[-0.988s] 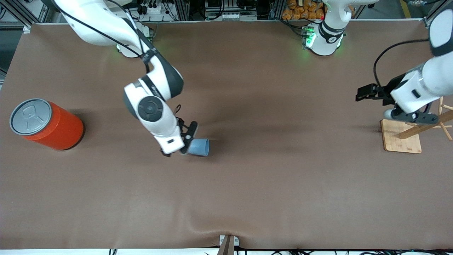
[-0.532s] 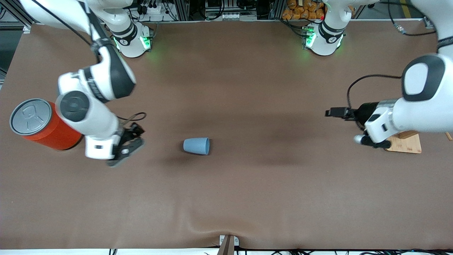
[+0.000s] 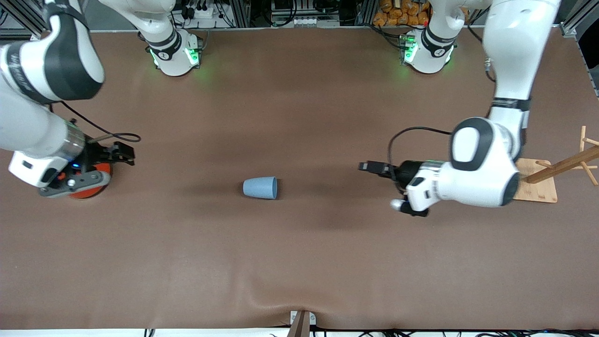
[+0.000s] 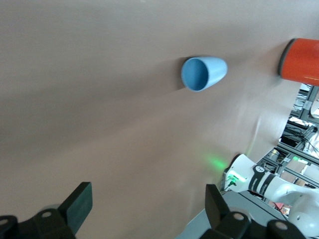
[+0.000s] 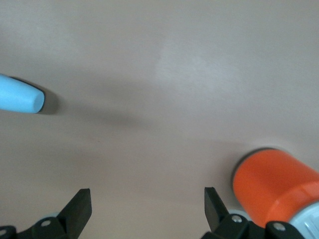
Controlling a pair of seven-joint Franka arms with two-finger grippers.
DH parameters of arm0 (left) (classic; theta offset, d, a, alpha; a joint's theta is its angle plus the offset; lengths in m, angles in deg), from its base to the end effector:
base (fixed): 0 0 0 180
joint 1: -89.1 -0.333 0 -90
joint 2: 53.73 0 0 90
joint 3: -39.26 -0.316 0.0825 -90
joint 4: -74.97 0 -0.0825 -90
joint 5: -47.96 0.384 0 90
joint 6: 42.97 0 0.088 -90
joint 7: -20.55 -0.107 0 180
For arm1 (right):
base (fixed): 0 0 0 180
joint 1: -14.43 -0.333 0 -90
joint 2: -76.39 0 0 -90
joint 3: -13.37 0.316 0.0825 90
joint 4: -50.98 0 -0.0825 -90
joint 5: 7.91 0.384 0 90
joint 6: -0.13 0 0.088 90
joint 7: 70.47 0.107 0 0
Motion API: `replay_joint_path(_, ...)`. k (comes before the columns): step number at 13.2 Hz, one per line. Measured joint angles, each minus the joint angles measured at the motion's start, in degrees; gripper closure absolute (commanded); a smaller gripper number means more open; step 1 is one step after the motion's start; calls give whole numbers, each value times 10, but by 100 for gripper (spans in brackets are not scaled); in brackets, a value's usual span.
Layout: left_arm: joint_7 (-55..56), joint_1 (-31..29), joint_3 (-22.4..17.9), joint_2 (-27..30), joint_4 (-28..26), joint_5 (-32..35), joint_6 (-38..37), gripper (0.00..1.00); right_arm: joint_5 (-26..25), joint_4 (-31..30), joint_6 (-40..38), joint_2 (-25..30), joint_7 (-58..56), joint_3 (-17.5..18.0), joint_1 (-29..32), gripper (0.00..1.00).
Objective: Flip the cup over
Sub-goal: 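Retract the right gripper while the left gripper reaches the blue cup, then close the left gripper around the blue cup's body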
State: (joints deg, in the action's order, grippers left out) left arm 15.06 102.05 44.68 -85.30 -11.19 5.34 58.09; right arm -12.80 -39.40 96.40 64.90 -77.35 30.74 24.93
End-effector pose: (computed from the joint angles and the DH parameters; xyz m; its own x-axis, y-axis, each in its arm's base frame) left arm 0.6290 -0.2609 0.3505 0.9297 -0.2467 -0.2735 -0.0027 -0.7470 0.6649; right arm 0.6103 0.0506 0.5179 0.9651 0.2458 -0.0906 0.2480 -0.9687 0.0134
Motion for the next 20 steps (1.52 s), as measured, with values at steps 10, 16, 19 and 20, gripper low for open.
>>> replay_joint_path(10,-168,84,1,-135,-9,-249,131,0,68,-3,-104,104,-16,-247,-118,0)
replay_joint_path(16,-207,142,1,-182,8,-372,218,0,68,13,-147,110,26,-241,-111,0)
replay_joint_path(19,-209,156,1,-200,40,-404,232,0,67,23,-147,110,34,-230,-100,0)
replay_joint_path(20,-209,160,1,-205,50,-408,244,0,67,31,-148,110,43,-229,-100,0)
